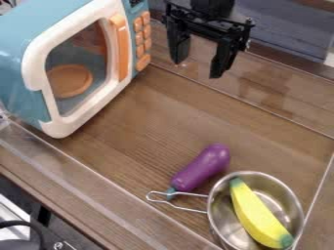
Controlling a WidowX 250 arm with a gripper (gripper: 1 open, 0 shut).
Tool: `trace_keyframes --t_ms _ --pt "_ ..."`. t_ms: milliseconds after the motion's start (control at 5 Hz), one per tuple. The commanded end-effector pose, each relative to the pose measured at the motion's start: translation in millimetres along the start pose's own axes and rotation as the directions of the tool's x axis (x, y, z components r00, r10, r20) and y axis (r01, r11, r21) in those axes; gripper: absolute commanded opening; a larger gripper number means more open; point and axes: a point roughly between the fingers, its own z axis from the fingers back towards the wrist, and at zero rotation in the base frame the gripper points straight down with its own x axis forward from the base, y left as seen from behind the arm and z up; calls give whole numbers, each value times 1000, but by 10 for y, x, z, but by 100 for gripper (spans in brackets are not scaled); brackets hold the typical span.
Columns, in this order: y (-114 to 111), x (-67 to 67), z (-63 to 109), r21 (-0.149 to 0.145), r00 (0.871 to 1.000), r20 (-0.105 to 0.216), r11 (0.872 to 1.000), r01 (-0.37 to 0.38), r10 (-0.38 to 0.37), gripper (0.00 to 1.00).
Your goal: Put the eggplant in the silver pot
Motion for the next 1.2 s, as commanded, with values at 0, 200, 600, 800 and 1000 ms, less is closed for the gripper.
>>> trace_keyframes --t_ms 0,200,600,800,1000 --pt "-85 -180 -390 -27 971 -88 975 222 -223 100" --pt "-183 -294 -642 -56 897 -86 901 430 -433 100" --pt "-379 -336 -921 -23 865 -11 865 500 -501 100" --pt "-470 -377 -1116 -4 852 11 853 523 -523 100" --pt "-373 -366 -1058 20 819 57 821 571 -571 0"
